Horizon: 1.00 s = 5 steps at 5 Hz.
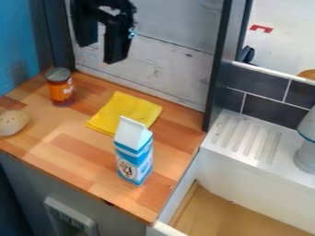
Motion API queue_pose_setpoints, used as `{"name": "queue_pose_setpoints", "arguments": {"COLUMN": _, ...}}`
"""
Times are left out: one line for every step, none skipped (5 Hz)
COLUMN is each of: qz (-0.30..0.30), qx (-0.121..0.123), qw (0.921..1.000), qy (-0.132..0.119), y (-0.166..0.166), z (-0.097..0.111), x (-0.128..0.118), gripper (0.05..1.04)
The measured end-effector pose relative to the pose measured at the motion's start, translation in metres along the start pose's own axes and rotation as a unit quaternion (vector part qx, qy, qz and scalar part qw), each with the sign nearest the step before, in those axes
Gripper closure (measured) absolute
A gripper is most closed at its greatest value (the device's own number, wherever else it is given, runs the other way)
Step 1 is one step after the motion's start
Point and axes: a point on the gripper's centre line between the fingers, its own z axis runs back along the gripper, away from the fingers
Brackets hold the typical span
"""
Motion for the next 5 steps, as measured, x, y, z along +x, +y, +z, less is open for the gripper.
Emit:
{"name": "queue_pose_setpoints", "arguments": {"qz": -0.016, "qx": 0.011, "qw": 0.9996, "qy": 0.021, "y": -0.0118, "z": 0.0011, "x": -0.0052, "gripper": 0.084}}
{"name": "queue_pose_setpoints", "arguments": {"qz": 0.002, "qx": -0.020, "qw": 0.9985, "qy": 0.051, "y": -0.0203, "z": 0.0050, "x": -0.0106, "gripper": 0.084}}
{"name": "queue_pose_setpoints", "arguments": {"qz": 0.005, "qx": -0.021, "qw": 0.9982, "qy": 0.056, "y": -0.0208, "z": 0.0043, "x": -0.0112, "gripper": 0.084}}
{"name": "queue_pose_setpoints", "arguments": {"qz": 0.005, "qx": -0.021, "qw": 0.9982, "qy": 0.056, "y": -0.0208, "z": 0.0043, "x": -0.0112, "gripper": 0.084}}
{"name": "queue_pose_setpoints", "arguments": {"qz": 0.005, "qx": -0.022, "qw": 0.9982, "qy": 0.056, "y": -0.0209, "z": 0.0040, "x": -0.0114, "gripper": 0.084}}
